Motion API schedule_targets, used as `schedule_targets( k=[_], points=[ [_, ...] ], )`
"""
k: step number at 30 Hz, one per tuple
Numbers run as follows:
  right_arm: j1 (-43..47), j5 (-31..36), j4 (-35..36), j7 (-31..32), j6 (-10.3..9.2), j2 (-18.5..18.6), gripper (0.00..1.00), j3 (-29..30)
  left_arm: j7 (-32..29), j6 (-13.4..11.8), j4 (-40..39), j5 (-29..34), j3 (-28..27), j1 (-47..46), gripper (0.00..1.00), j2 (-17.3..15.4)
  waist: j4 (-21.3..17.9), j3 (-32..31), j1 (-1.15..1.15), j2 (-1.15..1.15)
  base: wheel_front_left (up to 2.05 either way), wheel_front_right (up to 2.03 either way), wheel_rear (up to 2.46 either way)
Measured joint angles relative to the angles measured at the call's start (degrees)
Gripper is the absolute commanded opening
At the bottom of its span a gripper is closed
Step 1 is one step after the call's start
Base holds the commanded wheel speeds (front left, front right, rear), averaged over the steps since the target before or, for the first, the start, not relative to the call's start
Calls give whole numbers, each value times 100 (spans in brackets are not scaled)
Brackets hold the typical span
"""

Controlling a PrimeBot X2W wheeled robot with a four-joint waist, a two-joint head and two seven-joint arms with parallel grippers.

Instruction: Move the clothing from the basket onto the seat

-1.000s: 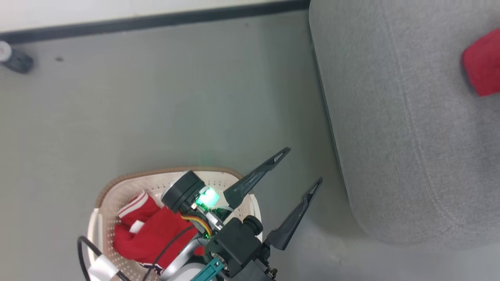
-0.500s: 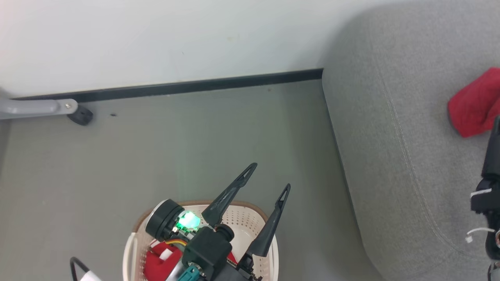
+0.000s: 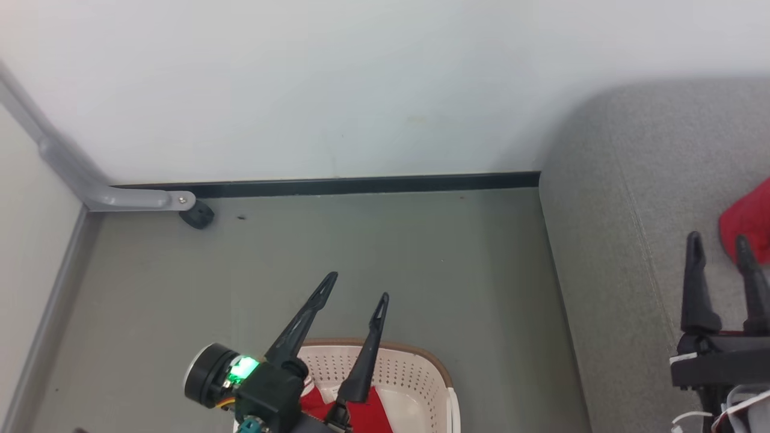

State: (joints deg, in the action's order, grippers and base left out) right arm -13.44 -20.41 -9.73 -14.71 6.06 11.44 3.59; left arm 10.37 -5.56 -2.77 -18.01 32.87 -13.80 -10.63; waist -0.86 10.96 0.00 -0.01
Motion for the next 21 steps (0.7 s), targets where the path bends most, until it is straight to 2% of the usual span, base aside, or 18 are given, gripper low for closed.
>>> schedule_targets(
  k=[11, 21],
  points=[
    [609, 257, 383, 0, 1, -171, 100, -349, 7, -102, 201, -89, -558, 411, 100, -37, 256, -381, 0, 0, 0, 0, 0],
    [1153, 326, 480, 7, -14, -235, 100, -463, -1, -153, 593, -285, -1151, 804, 100, -30, 234, -597, 0, 1, 0, 0, 0]
  ],
)
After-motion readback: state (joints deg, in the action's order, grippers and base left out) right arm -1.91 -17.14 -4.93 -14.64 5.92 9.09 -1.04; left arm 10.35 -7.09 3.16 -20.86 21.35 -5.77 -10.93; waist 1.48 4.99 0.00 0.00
